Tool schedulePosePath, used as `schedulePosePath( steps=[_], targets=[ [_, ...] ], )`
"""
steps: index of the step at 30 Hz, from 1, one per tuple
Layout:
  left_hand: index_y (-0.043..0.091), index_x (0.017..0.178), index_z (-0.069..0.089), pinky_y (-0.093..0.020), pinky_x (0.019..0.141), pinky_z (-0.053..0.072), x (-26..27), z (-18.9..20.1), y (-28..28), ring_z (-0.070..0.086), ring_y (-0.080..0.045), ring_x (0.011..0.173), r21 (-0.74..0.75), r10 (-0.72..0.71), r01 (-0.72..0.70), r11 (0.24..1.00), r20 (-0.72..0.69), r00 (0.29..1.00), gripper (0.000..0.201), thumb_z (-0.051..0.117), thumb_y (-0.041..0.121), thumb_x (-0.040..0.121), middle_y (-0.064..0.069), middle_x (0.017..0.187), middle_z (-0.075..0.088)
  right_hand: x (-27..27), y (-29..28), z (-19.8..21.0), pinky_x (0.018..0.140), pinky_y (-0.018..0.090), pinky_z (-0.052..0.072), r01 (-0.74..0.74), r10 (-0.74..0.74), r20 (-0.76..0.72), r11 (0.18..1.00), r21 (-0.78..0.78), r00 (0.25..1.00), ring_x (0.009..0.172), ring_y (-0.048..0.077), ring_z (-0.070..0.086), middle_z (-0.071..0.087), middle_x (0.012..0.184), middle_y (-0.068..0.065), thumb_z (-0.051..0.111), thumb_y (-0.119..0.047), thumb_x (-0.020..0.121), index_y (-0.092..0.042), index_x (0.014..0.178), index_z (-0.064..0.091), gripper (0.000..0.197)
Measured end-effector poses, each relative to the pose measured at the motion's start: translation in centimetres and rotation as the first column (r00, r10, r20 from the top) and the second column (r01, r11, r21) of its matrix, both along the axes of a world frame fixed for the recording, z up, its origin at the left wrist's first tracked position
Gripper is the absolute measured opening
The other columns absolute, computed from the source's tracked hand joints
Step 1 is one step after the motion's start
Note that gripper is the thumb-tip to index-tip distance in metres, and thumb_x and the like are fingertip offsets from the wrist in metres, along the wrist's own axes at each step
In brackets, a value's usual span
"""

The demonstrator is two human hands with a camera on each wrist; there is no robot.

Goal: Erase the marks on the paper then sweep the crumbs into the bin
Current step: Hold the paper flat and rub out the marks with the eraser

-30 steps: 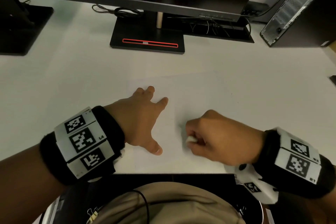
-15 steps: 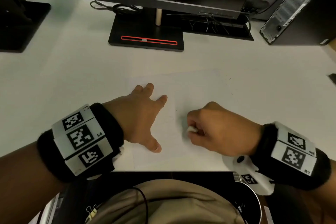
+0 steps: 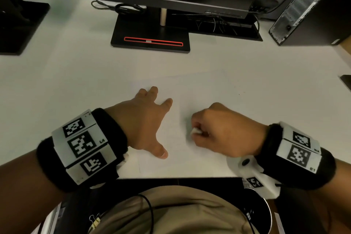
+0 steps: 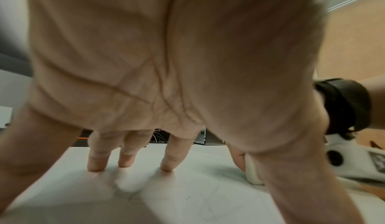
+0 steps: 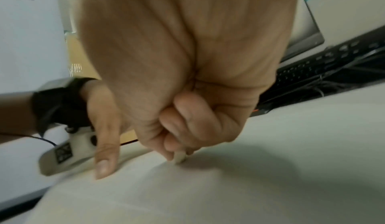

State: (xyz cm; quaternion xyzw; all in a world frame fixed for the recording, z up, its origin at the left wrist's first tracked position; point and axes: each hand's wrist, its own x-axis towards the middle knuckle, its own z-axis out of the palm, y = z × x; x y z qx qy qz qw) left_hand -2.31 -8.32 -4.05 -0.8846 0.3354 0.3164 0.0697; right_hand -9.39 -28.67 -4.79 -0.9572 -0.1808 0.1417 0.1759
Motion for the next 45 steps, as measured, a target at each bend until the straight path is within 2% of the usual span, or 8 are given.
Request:
schedulePosePath(
  steps=[14,18,23,28,33,37,42,45],
  targets=[
    [0.027,0.158,-0.012,-0.045,0.117,0.031,0.0,-0.2,0.1,-0.007,-0.030,0.151,-0.019,-0.005,0.005,1.000,0.007,1.000,0.130,0.071,0.075,0.069,-0.012,0.162,-0.018,-1.2,2.4,-0.1,0.055,0.026,0.043,-0.138,0.139,-0.071,0.990,0.016,0.988,0.053,0.016,0.050,0.055,0.058,0.001,0.058,-0.026,0.094,-0.008,0.074,0.058,0.026],
    [0.026,0.157,-0.013,-0.046,0.117,0.031,0.0,-0.1,0.1,-0.008,-0.030,0.151,-0.019,0.006,-0.006,1.000,-0.003,1.000,0.130,0.071,0.075,0.070,-0.012,0.162,-0.018,0.6,0.8,-0.1,0.058,0.036,0.048,-0.002,0.002,-0.017,1.000,-0.019,1.000,0.052,0.016,0.051,0.057,0.056,0.005,0.059,-0.022,0.090,-0.004,0.072,0.057,0.025],
    [0.027,0.157,-0.010,-0.046,0.115,0.033,0.0,-0.3,0.2,-0.005,-0.031,0.151,-0.036,-0.001,0.002,0.999,0.013,1.000,0.130,0.071,0.075,0.068,-0.013,0.162,-0.015,-1.4,2.9,-0.3,0.057,0.026,0.045,-0.114,0.116,-0.071,0.993,0.040,0.991,0.056,0.016,0.054,0.059,0.060,0.001,0.059,-0.026,0.092,-0.010,0.075,0.061,0.023],
    [0.026,0.157,-0.012,-0.047,0.116,0.032,-0.1,-0.2,0.1,-0.009,-0.030,0.151,-0.029,0.012,-0.012,1.000,-0.002,1.000,0.130,0.071,0.075,0.070,-0.012,0.162,-0.019,0.6,0.4,-0.5,0.051,0.027,0.038,0.091,-0.091,0.014,0.996,0.005,0.996,0.048,0.013,0.041,0.052,0.053,0.003,0.060,-0.022,0.091,-0.005,0.069,0.054,0.028],
    [0.027,0.157,-0.013,-0.047,0.116,0.032,-0.1,-0.2,0.0,-0.012,-0.030,0.151,-0.020,0.018,-0.018,1.000,-0.004,1.000,0.130,0.071,0.073,0.070,-0.011,0.162,-0.021,-2.2,1.2,-0.5,0.053,0.025,0.040,0.008,-0.006,-0.054,0.999,0.043,0.999,0.055,0.020,0.050,0.051,0.053,0.000,0.061,-0.027,0.091,-0.009,0.070,0.057,0.028],
    [0.026,0.158,-0.010,-0.048,0.115,0.034,0.0,-0.3,-0.1,-0.006,-0.031,0.151,-0.022,0.016,-0.016,1.000,0.002,1.000,0.130,0.071,0.075,0.068,-0.011,0.162,-0.017,-0.9,-1.5,-0.4,0.054,0.032,0.042,0.239,-0.238,-0.011,0.970,0.036,0.971,0.050,0.015,0.043,0.058,0.057,0.009,0.059,-0.025,0.091,-0.004,0.069,0.056,0.030],
    [0.026,0.157,-0.013,-0.047,0.116,0.033,0.0,-0.3,-0.2,-0.009,-0.031,0.151,-0.011,0.018,-0.018,1.000,0.004,1.000,0.131,0.070,0.076,0.069,-0.012,0.162,-0.019,-2.7,0.0,-0.6,0.053,0.027,0.042,0.158,-0.149,-0.110,0.985,0.072,0.983,0.057,0.023,0.054,0.057,0.056,0.005,0.062,-0.027,0.092,-0.007,0.069,0.059,0.031],
    [0.026,0.157,-0.013,-0.049,0.114,0.035,-0.1,-0.5,-0.2,-0.008,-0.032,0.151,-0.012,0.023,-0.023,1.000,0.017,1.000,0.131,0.066,0.080,0.068,-0.012,0.162,-0.017,-1.1,-2.6,-0.4,0.049,0.021,0.038,0.343,-0.342,-0.042,0.939,0.016,0.939,0.049,0.016,0.050,0.062,0.060,0.010,0.063,-0.026,0.092,-0.004,0.070,0.060,0.032]
  ],
)
